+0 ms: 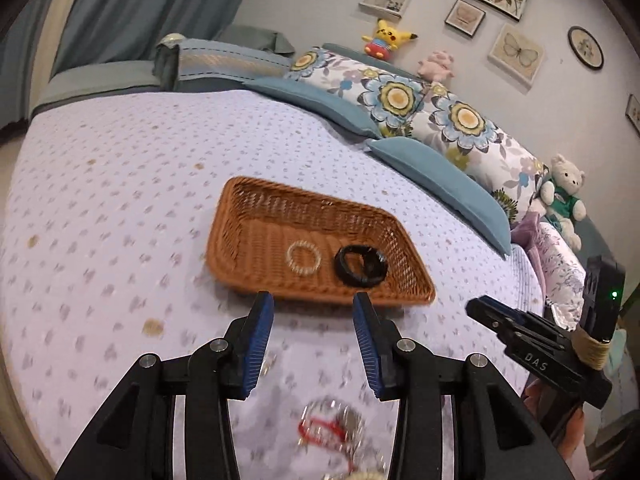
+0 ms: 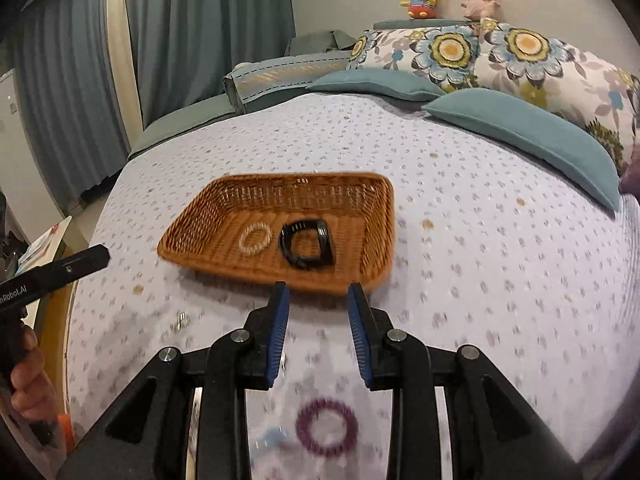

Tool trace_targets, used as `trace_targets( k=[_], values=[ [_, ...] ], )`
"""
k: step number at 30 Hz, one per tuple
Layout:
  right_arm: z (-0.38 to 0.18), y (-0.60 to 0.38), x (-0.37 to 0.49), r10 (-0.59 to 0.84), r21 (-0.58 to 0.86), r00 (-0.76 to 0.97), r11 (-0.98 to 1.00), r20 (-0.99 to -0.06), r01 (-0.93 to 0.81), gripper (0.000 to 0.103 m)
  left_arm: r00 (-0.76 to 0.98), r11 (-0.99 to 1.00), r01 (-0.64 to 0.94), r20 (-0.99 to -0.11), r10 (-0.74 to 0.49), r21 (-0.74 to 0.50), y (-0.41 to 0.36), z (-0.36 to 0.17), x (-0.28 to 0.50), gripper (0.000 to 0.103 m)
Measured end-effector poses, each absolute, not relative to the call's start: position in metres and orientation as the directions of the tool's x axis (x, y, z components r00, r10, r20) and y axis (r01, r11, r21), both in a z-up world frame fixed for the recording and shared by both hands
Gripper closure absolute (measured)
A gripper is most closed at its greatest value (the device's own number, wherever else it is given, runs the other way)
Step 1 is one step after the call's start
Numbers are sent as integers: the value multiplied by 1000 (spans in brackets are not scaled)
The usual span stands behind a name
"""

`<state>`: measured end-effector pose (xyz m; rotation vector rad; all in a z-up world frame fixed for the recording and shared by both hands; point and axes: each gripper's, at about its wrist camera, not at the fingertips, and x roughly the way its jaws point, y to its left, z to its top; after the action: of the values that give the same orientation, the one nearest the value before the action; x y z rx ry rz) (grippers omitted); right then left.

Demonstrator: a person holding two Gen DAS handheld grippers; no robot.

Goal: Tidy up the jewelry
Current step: 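Grasp the small gold charm with the left gripper while the right gripper grasps the purple coil hair tie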

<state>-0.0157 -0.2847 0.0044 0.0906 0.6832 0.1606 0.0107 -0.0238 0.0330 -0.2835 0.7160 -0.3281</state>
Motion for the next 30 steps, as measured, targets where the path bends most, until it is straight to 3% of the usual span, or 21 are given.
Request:
trace_targets(
  k=[6,12,21,30],
  values=[
    [-34,-309,-29,174,180,718,981,-673,-70,70,686,910,138,-625,-372,-391,-5,-2,3,61],
    [-62,-320,-27,179,208,663,977,-727,-35,70,666,949,89,-691,-281,-301,-7,-37,14,61],
    [-74,-292,-29,145,106,628,989,-764,-100,70,603,955,77,-749,-274,-287,-16,-63,26,61],
    [-82,-292,-24,145,108,591,989,-794,-98,70,569,967,107,-784,-250,-232,-35,-75,41,61]
  ],
)
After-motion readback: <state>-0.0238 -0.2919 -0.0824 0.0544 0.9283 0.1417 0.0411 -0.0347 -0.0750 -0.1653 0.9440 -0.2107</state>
